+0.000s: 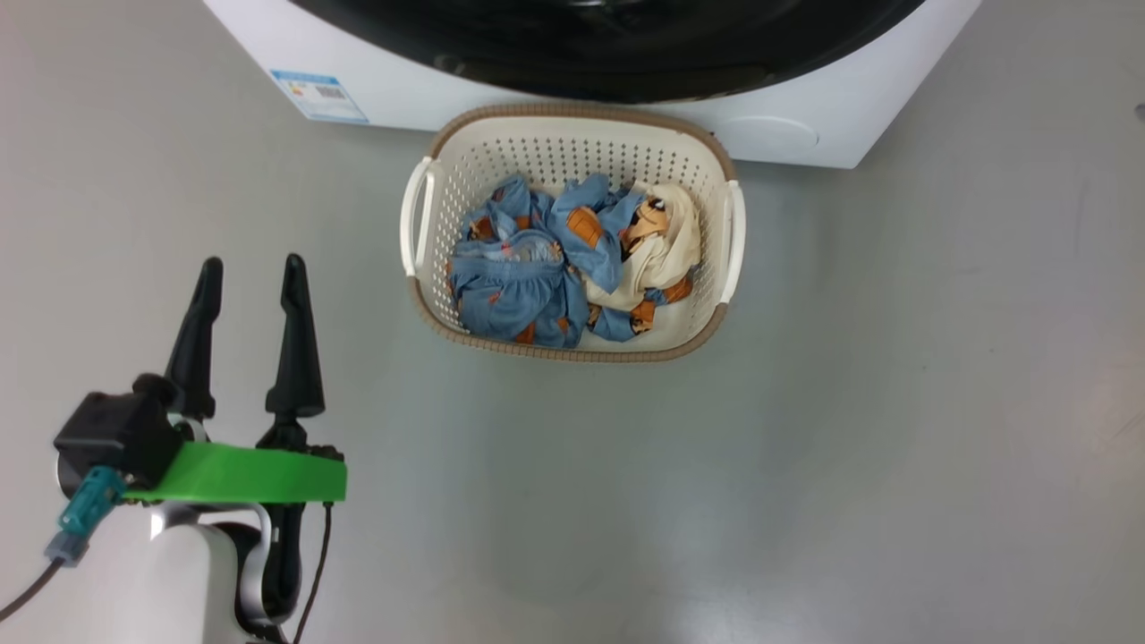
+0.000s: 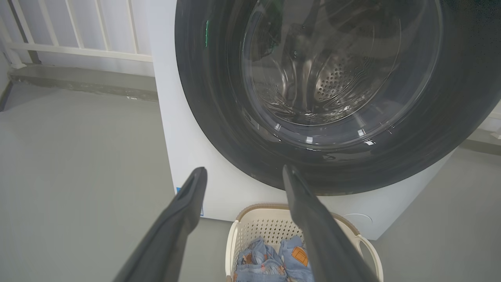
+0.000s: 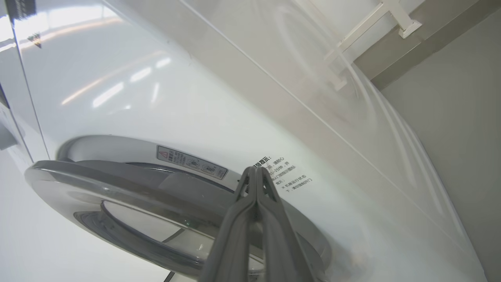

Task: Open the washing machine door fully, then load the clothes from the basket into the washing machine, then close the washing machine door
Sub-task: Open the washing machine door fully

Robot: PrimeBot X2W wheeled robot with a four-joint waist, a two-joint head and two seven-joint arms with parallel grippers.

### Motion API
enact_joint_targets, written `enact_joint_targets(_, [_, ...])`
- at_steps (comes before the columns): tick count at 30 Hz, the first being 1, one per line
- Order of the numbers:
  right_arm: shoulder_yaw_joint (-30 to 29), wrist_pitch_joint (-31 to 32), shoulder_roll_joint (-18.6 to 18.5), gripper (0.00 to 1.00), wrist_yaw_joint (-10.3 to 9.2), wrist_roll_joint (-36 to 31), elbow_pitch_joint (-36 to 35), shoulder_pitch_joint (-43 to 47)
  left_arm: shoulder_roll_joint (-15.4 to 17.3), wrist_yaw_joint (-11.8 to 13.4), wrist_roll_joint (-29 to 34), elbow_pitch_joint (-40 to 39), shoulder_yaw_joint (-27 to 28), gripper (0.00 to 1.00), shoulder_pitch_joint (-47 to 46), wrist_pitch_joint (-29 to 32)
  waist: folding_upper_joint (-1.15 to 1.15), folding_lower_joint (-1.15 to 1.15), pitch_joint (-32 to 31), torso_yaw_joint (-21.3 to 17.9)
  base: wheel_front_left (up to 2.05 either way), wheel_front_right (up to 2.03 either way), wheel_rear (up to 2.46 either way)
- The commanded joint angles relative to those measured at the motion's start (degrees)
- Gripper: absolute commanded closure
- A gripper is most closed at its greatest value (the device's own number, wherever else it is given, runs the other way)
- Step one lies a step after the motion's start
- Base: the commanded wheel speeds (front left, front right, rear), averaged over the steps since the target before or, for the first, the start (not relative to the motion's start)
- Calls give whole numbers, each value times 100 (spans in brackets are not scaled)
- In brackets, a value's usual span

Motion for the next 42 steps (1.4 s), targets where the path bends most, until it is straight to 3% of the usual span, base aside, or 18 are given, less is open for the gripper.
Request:
enact_joint_targets(1, [89,98,-54,100,8,96,-168,-84,112,-11,-43,-164,175,0,-117,-35,0,0,66,44,0,0,0])
enact_joint_targets(17, [394,1499,-272,100,8,1093,188,-1018,112,4,-205,-143,82,0,-273,-35,0,0,386,263,0,0,0])
enact_joint_targets(33, [699,1969,-312,100,8,1066,496,-1543,112,138,-446,-190,-38,0,-296,-35,0,0,528,545,0,0,0])
enact_joint_targets(42, [907,2288,-174,100,8,1205,594,-1103,112,149,-392,-91,0,0,-177,-35,0,0,144,512,0,0,0])
